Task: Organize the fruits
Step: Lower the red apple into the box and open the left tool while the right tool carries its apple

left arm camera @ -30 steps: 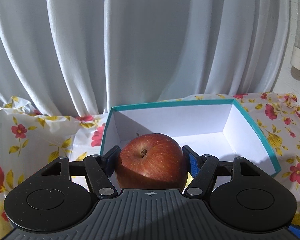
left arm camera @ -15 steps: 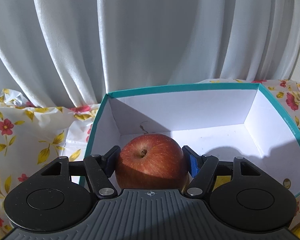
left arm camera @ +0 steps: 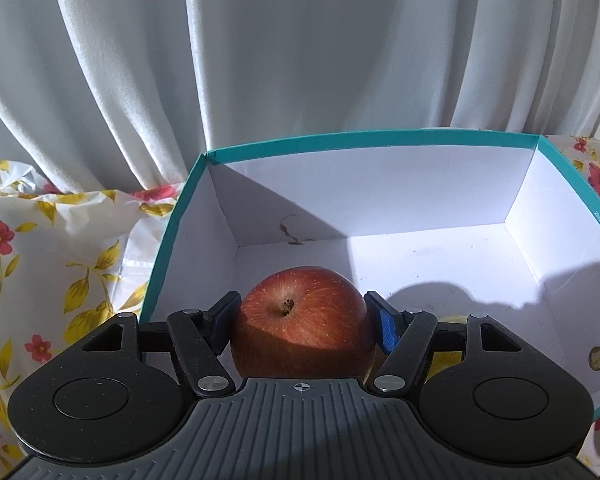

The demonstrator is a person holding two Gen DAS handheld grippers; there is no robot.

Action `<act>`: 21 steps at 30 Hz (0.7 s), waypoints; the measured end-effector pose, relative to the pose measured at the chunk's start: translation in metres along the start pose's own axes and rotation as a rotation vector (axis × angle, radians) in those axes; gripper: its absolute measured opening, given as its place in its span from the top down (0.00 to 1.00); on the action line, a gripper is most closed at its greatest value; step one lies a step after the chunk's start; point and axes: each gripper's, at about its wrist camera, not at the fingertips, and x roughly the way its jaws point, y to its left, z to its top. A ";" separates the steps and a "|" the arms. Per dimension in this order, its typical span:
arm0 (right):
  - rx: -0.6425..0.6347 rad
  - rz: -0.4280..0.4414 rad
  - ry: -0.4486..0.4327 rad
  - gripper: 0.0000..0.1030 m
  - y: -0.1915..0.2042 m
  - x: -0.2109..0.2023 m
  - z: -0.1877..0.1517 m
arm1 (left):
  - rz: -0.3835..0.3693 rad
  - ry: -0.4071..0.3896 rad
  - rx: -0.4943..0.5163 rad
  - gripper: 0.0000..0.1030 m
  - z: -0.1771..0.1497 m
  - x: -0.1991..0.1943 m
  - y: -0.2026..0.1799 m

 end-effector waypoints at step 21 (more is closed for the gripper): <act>0.007 -0.016 -0.032 0.44 -0.006 -0.002 0.004 | 0.036 -0.088 -0.029 0.19 0.002 -0.048 0.006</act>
